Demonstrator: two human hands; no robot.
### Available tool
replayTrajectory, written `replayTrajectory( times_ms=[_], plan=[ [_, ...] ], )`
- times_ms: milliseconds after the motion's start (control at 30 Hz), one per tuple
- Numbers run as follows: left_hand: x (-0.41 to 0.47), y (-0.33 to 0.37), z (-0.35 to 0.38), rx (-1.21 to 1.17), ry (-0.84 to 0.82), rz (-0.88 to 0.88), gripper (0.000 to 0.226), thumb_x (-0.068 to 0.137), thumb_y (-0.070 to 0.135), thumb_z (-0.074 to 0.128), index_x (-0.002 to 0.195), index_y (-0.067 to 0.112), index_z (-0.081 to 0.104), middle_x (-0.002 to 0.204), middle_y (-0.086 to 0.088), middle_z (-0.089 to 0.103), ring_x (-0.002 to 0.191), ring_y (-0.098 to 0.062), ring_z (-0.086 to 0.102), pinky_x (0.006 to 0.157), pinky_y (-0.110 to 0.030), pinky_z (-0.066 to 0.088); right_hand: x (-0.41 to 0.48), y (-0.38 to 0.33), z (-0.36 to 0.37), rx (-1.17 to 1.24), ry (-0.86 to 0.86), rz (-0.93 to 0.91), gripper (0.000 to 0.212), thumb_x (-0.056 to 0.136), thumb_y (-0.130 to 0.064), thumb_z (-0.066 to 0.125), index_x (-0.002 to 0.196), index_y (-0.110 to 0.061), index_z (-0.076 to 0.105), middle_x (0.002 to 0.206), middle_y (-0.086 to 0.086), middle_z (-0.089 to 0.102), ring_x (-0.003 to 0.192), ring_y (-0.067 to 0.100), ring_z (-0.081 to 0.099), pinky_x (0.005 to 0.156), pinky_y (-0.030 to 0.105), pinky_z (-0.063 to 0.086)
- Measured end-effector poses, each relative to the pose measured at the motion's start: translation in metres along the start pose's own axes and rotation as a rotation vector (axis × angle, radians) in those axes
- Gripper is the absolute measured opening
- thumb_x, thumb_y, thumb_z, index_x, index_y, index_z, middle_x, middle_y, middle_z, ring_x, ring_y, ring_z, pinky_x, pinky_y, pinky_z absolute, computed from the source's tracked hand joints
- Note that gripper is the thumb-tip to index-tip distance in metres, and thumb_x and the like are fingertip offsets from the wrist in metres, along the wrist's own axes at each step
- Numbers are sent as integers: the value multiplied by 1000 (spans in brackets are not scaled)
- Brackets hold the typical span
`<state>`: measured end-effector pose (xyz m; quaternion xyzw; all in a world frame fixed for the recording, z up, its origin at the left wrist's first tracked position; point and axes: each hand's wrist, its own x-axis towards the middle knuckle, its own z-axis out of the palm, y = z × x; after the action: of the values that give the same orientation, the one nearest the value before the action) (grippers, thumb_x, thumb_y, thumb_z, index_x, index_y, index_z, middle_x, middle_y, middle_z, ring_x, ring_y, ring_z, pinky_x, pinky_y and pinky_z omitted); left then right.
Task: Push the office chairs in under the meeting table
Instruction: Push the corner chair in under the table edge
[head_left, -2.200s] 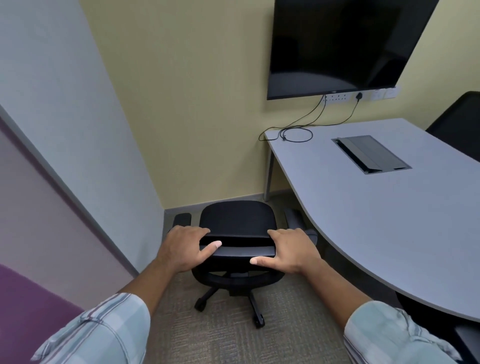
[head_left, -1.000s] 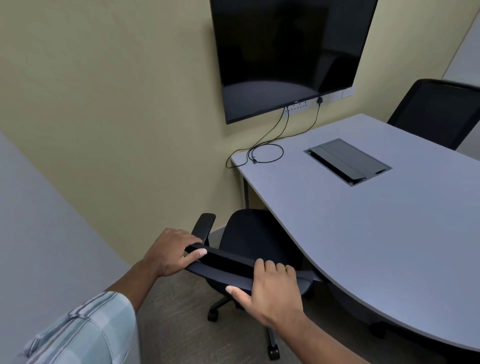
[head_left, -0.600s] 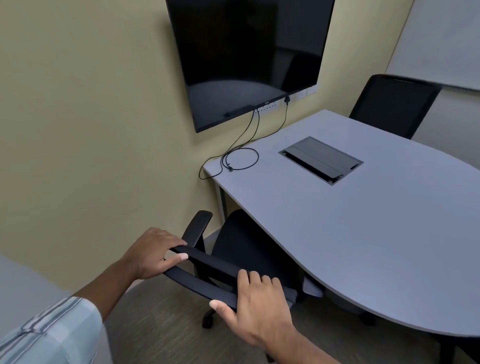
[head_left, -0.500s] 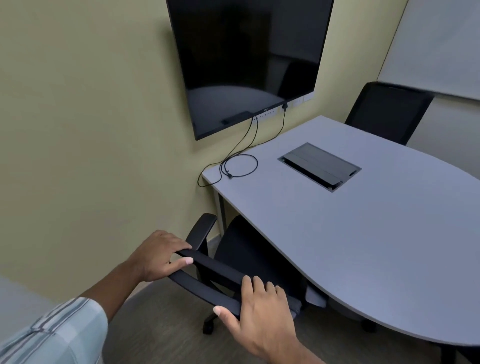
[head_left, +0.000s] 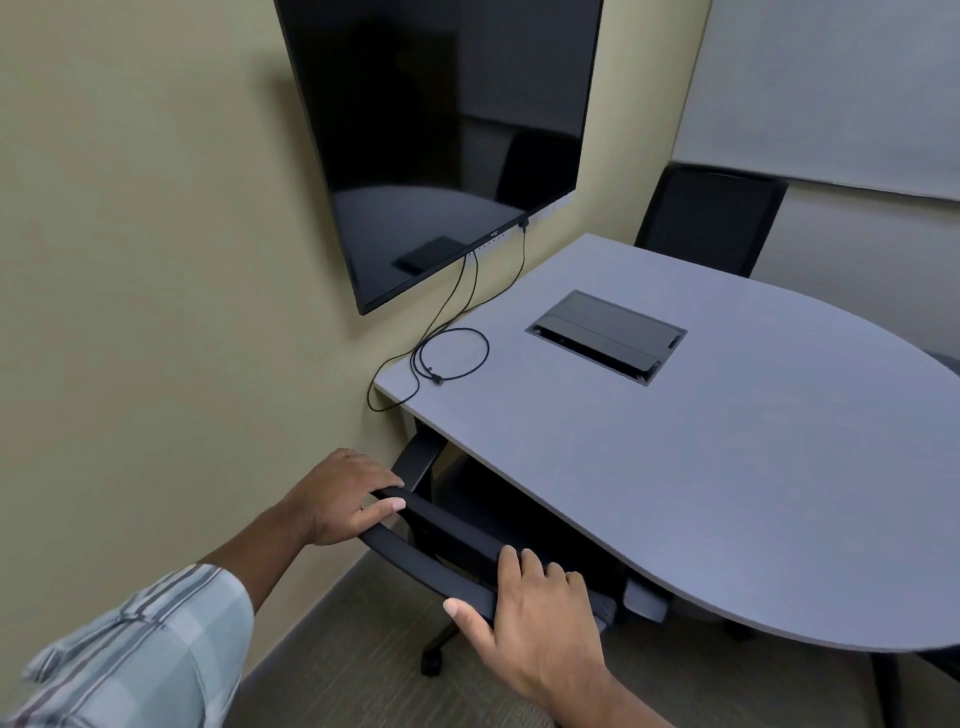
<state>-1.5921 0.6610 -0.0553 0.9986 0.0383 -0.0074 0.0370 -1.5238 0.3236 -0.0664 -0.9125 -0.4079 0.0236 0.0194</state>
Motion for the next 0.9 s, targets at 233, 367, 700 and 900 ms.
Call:
replayTrajectory(
  times_ms=[233, 367, 700, 900],
  plan=[
    [35, -33, -1, 1, 36, 70, 66, 104, 69, 32, 132, 29, 76, 127, 14, 78, 117, -16, 69, 105, -39, 46, 30, -13, -5, 17, 12, 65, 113, 86, -99, -8, 132, -15, 52, 116, 11, 64, 98, 38, 61, 92, 55, 46],
    [51, -48, -1, -15, 47, 76, 70, 102, 72, 32, 133, 28, 77, 129, 11, 78, 121, -15, 68, 107, -37, 44, 46, -18, -7, 26, 34, 85, 110, 88, -98, -7, 128, -15, 54, 114, 11, 66, 96, 37, 62, 88, 53, 47],
    [115, -79, -4, -8, 66, 159, 68, 103, 72, 32, 128, 28, 78, 123, 11, 79, 115, -16, 70, 103, -38, 46, 92, -14, -9, 36, 83, 145, 104, 91, -95, -6, 120, -17, 57, 110, 10, 67, 95, 36, 63, 90, 51, 50],
    [149, -91, -9, 8, 59, 215, 56, 106, 69, 31, 111, 33, 75, 98, 14, 75, 91, -12, 66, 93, -39, 49, 119, -8, -8, 41, 97, 172, 105, 92, -94, -5, 123, -16, 59, 112, 10, 70, 96, 34, 65, 91, 49, 50]
  ],
)
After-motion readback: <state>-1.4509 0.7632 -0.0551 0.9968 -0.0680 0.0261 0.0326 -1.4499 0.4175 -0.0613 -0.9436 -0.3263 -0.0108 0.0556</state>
